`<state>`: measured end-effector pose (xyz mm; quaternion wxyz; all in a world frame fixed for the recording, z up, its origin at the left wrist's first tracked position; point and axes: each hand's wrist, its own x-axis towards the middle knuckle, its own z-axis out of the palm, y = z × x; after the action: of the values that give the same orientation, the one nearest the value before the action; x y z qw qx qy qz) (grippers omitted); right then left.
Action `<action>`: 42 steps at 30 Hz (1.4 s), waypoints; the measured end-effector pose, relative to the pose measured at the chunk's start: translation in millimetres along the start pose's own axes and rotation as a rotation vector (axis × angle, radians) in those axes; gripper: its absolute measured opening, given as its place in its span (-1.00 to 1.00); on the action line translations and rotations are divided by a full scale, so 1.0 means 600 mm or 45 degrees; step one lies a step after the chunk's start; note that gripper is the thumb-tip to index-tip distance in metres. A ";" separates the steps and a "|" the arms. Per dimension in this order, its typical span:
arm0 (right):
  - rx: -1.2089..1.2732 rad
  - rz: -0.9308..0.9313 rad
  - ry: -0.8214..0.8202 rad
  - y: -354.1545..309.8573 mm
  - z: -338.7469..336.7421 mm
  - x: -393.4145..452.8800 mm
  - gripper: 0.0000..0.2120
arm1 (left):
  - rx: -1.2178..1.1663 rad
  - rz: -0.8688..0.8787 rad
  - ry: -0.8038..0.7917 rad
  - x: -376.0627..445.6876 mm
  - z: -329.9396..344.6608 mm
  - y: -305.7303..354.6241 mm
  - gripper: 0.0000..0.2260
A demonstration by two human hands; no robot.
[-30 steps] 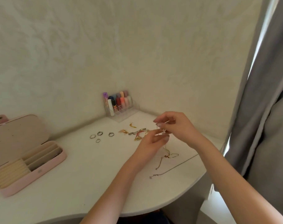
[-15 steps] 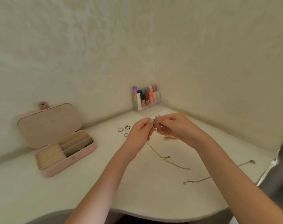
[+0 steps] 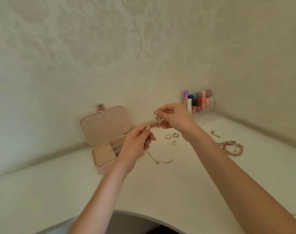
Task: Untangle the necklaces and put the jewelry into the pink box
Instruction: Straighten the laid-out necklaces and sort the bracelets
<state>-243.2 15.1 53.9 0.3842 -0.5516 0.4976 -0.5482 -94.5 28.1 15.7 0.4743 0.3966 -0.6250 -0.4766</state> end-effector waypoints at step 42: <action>0.292 -0.178 -0.284 -0.011 0.129 0.049 -0.85 | 0.769 -0.088 0.206 -0.004 -0.154 -0.042 -0.77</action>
<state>-169.0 -21.4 58.7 0.4583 -0.5949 0.3465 -0.5621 -3.2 4.0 -0.3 0.3668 0.5770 -0.6847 -0.2523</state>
